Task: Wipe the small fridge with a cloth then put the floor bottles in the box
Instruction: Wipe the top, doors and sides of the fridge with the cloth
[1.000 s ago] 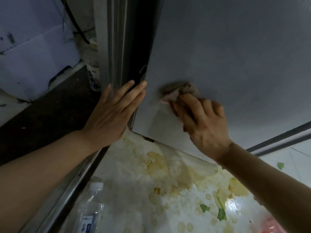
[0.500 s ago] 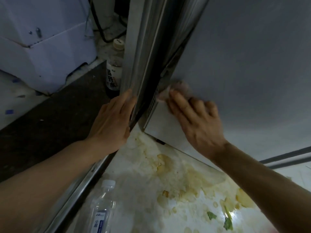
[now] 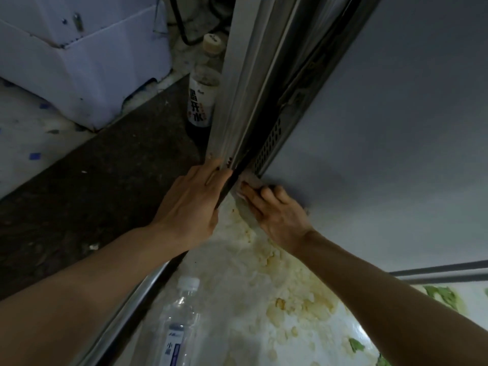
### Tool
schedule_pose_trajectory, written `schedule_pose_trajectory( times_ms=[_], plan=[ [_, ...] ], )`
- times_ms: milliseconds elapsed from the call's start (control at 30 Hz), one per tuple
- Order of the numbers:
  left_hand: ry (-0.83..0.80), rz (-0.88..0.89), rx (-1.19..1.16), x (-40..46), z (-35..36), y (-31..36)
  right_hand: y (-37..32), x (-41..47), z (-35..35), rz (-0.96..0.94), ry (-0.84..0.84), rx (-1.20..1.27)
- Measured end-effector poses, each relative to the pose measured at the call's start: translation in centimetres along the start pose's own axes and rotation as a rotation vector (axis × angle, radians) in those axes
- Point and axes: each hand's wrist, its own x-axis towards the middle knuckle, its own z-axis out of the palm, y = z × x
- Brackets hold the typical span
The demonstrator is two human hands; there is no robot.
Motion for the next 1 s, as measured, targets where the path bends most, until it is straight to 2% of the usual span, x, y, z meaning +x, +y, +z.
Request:
schedule_pose_trajectory(
  times_ms=[67,100,200,333,433,767,900,1000],
  plan=[
    [-0.02,0.002,0.002,0.0,0.1,0.1,-0.9,0.5,0.1,-0.083,-0.154,-0.001],
    [-0.028,0.007,0.0,0.0,0.0,0.2,-1.0,0.7,0.1,-0.093,-0.179,0.004],
    [-0.045,0.025,-0.011,0.1,-0.1,0.4,-0.3,-1.0,0.3,-0.092,-0.178,0.019],
    [-0.07,0.02,-0.012,0.2,0.1,0.5,0.8,-7.2,1.4,0.01,-0.164,0.039],
    [-0.084,0.014,-0.032,0.1,0.4,0.3,1.2,-10.3,1.8,-0.011,-0.21,0.047],
    [-0.082,0.024,-0.042,0.7,0.3,0.5,-1.7,1.8,0.1,-0.052,-0.185,0.035],
    [-0.053,0.067,-0.067,1.4,0.6,1.4,-0.9,-2.4,2.0,-0.016,-0.096,0.043],
    [-0.024,0.074,-0.18,1.9,1.1,3.0,0.0,-8.7,3.9,0.027,-0.065,0.033]
  ],
)
